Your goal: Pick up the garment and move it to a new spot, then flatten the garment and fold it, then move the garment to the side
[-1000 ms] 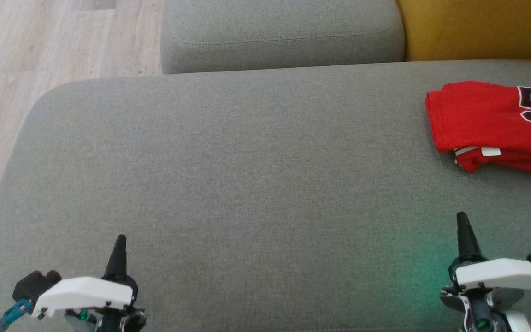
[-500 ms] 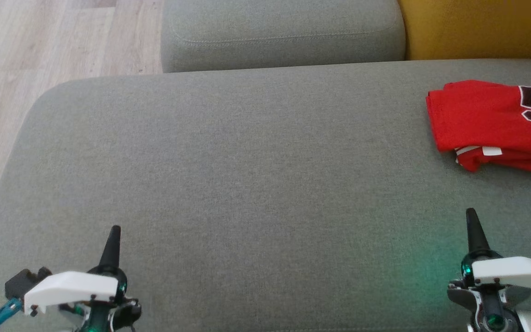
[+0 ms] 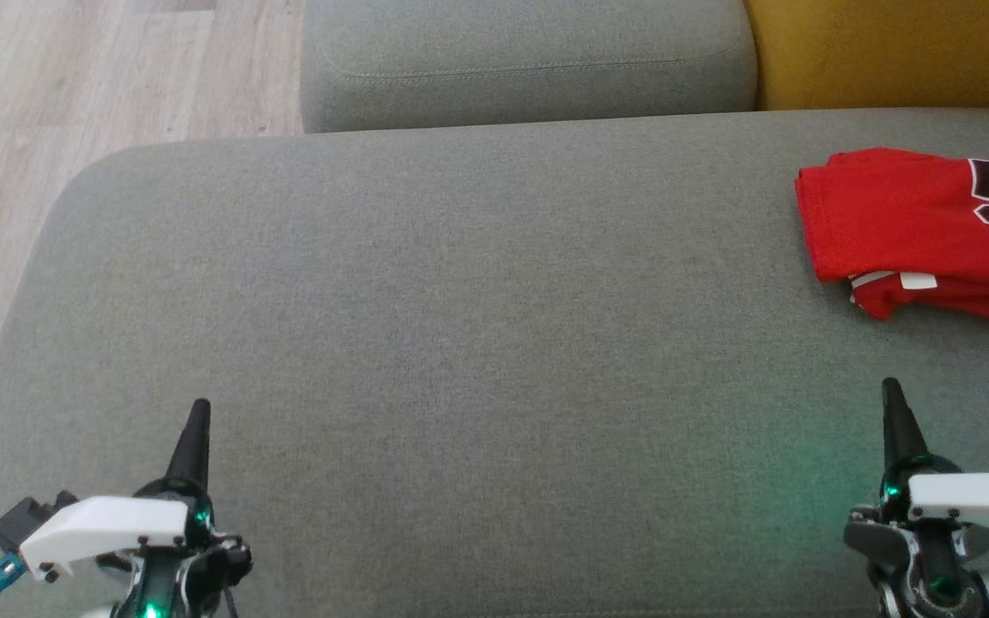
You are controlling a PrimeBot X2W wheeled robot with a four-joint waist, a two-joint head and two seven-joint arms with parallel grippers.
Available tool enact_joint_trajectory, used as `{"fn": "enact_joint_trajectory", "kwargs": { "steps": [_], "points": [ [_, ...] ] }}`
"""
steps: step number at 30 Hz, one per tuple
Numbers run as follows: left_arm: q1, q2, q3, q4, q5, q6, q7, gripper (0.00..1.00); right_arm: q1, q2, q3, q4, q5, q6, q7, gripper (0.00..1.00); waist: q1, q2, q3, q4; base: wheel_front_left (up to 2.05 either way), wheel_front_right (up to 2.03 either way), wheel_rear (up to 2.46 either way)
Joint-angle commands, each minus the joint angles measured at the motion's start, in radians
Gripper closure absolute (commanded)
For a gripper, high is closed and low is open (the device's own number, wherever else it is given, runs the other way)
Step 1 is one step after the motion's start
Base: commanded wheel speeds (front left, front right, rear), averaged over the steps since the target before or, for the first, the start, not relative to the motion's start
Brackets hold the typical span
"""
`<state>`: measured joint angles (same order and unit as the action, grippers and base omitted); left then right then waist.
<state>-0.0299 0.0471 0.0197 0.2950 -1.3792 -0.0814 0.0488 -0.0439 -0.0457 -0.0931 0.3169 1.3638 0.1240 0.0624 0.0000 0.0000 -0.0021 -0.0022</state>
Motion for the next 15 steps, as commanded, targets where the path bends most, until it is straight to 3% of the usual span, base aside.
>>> {"fn": "enact_joint_trajectory", "kwargs": {
  "steps": [1,15],
  "points": [
    [-0.055,0.004,0.041,-0.034,-0.022,-0.013,0.006,1.00,-0.057,-0.004,0.012,-0.043,0.025,0.006,0.008,1.00,0.0000,0.0000,0.000,0.000,0.00,0.00,0.00],
    [-0.072,0.004,0.079,-0.045,-0.172,-0.039,0.048,1.00,-0.062,-0.004,-0.012,-0.064,0.184,0.006,0.039,1.00,0.0000,0.0000,0.004,0.002,0.00,0.00,0.00]
  ]
}}
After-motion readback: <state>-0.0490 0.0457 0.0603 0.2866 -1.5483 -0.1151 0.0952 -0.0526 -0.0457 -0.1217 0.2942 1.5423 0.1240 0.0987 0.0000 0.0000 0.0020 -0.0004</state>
